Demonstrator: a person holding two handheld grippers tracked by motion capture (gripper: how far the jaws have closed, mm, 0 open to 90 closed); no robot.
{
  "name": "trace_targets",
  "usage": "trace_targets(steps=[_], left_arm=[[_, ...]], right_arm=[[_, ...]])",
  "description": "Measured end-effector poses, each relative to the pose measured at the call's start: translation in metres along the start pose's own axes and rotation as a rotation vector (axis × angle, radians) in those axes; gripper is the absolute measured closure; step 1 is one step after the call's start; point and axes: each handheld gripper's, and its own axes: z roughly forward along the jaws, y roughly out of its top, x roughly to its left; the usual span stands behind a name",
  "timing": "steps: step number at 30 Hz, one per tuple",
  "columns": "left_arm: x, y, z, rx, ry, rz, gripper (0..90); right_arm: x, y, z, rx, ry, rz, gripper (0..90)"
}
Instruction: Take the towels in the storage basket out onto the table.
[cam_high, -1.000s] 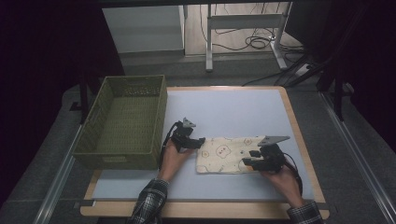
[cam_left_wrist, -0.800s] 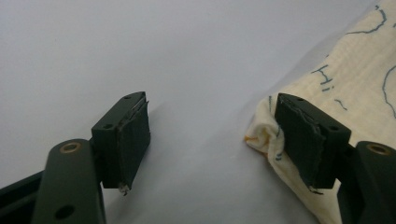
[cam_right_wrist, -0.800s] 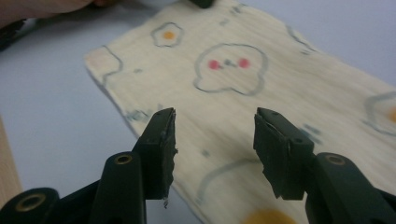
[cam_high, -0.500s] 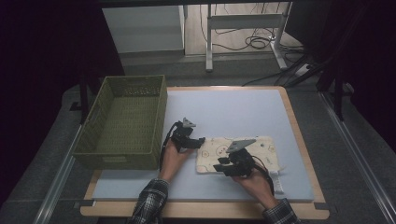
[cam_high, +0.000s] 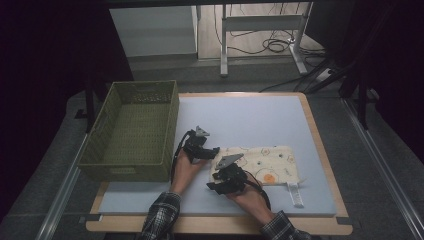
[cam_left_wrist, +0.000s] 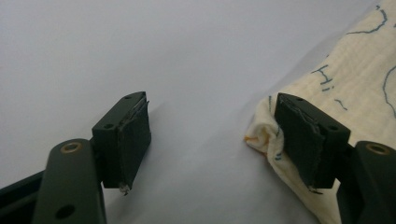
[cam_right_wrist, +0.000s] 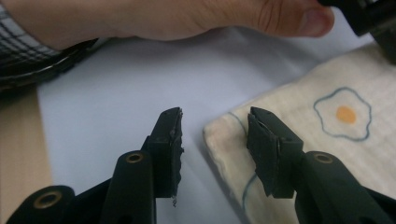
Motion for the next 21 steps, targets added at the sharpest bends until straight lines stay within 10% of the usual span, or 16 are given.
trace_targets(steps=[8,11,12,15,21], left_arm=[[0.000,0.000,-0.001,-0.001,0.005,0.002,30.7],[-0.001,-0.001,-0.002,-0.008,-0.025,0.027,35.2],[-0.002,-0.001,-0.003,-0.012,-0.052,0.057,57.0],[-0.003,-0.001,-0.003,-0.013,-0.156,0.049,82.1],[-0.002,0.001,-0.015,-0.030,-0.094,0.025,87.4]], right_arm=[[0.013,0.004,0.003,0.042,-0.148,-0.084,83.9],[0.010,0.005,0.003,0.039,-0.130,-0.065,85.3],[0.004,0.003,0.002,0.020,-0.095,-0.027,85.5],[-0.001,0.000,0.000,0.002,-0.061,0.014,85.6],[0.003,0.006,0.004,-0.016,-0.047,-0.002,85.5]])
